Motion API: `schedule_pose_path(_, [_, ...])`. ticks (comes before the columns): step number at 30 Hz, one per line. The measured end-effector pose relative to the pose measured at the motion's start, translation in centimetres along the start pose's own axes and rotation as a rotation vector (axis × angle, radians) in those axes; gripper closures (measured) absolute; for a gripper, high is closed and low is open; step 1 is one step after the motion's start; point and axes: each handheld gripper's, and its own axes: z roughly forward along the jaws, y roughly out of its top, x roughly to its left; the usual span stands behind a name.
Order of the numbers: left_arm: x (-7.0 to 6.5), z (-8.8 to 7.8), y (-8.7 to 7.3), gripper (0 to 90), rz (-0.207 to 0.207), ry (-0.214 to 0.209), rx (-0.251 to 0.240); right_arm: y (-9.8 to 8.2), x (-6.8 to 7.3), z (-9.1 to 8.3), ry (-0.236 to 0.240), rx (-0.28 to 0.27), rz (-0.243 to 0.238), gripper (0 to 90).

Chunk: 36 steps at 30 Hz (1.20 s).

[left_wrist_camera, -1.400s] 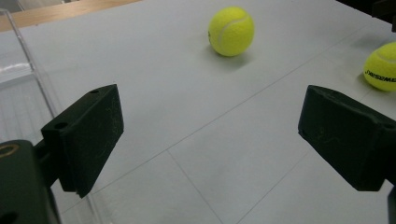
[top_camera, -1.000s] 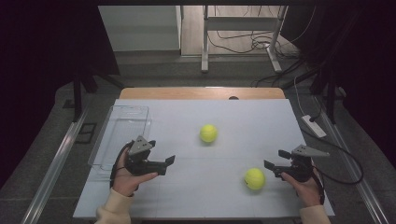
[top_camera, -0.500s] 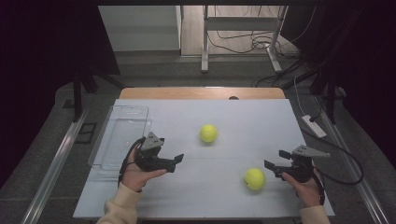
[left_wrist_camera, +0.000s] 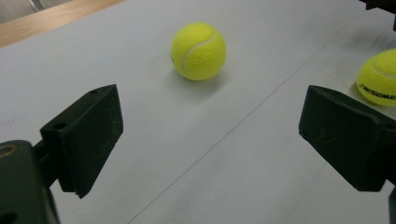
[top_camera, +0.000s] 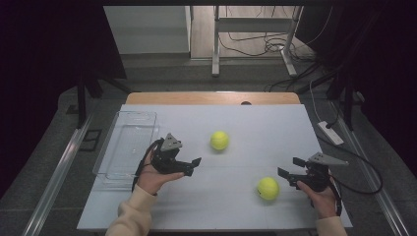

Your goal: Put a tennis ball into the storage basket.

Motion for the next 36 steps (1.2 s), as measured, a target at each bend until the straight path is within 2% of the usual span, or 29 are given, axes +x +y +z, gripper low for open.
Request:
schedule_pose_path(11, [-0.2,1.3,1.4,7.3,0.008,-0.01,0.021,0.0,0.1,0.3,0.003,0.008,-0.016,14.5])
schedule_pose_path(17, [0.3,1.9,1.7,7.3,-0.016,0.0,0.036,0.1,0.3,0.4,0.01,0.005,-0.018,14.5])
schedule_pose_path(29, [0.6,2.6,2.9,7.3,0.005,-0.003,0.044,0.0,0.5,0.5,0.014,0.016,-0.018,14.4])
schedule_pose_path(33, [0.6,3.0,3.3,7.3,-0.003,-0.008,0.039,0.0,0.5,0.6,0.015,0.016,-0.02,14.4])
schedule_pose_path(36, [0.6,3.3,3.7,7.4,0.01,-0.006,0.043,0.0,0.4,0.5,0.014,0.016,-0.018,14.4])
